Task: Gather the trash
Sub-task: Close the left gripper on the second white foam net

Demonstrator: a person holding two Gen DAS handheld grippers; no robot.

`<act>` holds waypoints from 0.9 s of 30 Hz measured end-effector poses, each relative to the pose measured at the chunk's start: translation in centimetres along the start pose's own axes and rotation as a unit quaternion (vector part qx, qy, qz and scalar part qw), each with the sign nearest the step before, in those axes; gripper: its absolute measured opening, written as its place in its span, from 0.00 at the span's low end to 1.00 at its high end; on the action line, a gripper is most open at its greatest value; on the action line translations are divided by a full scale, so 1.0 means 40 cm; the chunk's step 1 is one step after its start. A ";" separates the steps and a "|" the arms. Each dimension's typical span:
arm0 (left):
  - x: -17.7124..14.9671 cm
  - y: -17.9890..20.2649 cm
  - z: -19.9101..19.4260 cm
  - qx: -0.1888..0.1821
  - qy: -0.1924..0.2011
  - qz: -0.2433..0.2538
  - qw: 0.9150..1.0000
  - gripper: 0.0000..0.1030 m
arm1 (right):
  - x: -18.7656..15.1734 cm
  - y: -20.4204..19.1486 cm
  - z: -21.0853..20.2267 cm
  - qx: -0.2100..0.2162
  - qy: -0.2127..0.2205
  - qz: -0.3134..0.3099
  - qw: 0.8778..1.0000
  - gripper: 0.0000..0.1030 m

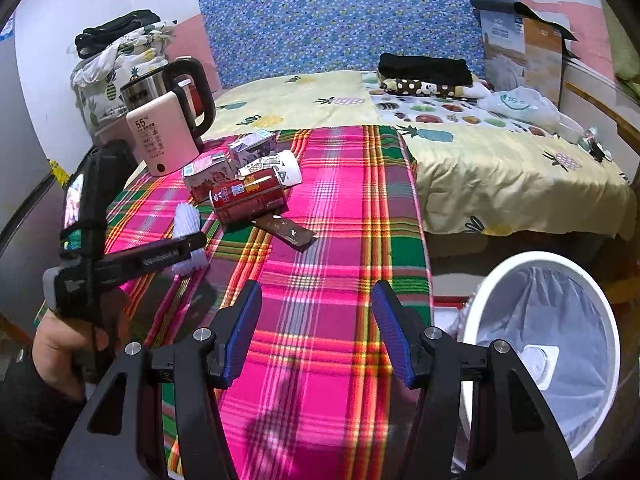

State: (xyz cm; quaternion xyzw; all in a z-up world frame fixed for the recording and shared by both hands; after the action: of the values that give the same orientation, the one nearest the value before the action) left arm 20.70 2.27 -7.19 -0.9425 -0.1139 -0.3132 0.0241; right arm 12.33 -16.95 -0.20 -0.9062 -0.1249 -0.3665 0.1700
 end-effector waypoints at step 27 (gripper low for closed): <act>0.044 -0.217 0.004 -0.005 0.024 -0.007 1.000 0.26 | 0.124 -0.153 0.313 0.010 -0.056 -0.039 0.998 0.57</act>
State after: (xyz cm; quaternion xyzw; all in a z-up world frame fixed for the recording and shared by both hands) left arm 20.18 11.11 -6.50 -0.9341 -0.1185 -0.3361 0.0197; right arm 21.43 -5.85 -3.80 -0.9179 -0.1732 -0.3204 0.1575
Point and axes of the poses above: each gripper's, at about its wrist camera, not at the fingertips, and z roughly the way its jaws point, y to its right, x to its top, the point moved 3 cm from there along z, roughly the way its jaws point, and after that the axes turned 11 degrees about x, right-handed, at the moved point
